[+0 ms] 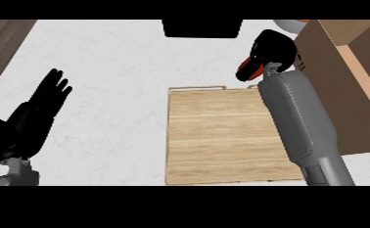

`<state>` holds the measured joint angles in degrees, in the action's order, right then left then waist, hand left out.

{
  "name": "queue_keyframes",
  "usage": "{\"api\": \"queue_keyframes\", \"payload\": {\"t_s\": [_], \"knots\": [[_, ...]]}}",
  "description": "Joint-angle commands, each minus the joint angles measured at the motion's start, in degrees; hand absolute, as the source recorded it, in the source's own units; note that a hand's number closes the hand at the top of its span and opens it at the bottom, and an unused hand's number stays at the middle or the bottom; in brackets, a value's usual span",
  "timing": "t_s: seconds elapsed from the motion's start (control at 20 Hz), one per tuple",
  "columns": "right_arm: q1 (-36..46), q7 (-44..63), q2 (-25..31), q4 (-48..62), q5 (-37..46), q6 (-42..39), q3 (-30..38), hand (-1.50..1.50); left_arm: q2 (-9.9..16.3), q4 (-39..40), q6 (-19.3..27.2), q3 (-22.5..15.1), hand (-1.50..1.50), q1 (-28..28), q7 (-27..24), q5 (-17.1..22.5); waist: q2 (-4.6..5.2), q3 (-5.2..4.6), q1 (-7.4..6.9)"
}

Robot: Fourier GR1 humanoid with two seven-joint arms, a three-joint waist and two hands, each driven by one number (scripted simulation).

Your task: Pick the bell pepper from the tray and place it in the cardboard box

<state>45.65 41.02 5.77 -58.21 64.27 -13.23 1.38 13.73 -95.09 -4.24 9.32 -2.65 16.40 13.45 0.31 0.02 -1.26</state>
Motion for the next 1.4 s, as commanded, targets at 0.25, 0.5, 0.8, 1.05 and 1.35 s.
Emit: {"api": "queue_keyframes", "payload": {"t_s": [0.25, 0.5, 0.8, 1.05, 1.35], "knots": [[8.2, 7.7, -0.2, -9.0, 5.9, 3.4, -2.6, 1.5, 0.8, 1.5, -0.6, 1.9, 0.0, -0.6, 0.3, 0.8, -0.48, -0.05, 1.32], [13.6, 16.3, 4.1, -15.0, 9.8, -2.0, -1.1, 1.5, -0.5, -1.8, 1.2, 1.3, 0.0, 1.4, 0.6, -0.3, -0.82, -0.03, 1.49], [11.5, 16.8, 8.6, -17.6, 11.4, -2.4, 1.6, 1.5, 0.3, -0.7, 0.0, 1.8, 0.0, -0.1, 1.5, 0.3, -0.52, -0.02, 1.42], [12.8, 11.7, 13.5, -11.9, 10.0, -0.9, 5.5, 1.5, 0.2, 1.1, -0.4, 2.0, 0.0, -2.4, 2.2, 0.5, -0.31, -0.02, 1.13], [4.2, 2.3, 18.9, -9.4, 7.2, 5.4, 9.2, 1.5, -0.3, -1.7, -1.2, 2.6, 0.0, 1.9, -0.1, 0.3, -0.21, 0.0, 0.81]]}}
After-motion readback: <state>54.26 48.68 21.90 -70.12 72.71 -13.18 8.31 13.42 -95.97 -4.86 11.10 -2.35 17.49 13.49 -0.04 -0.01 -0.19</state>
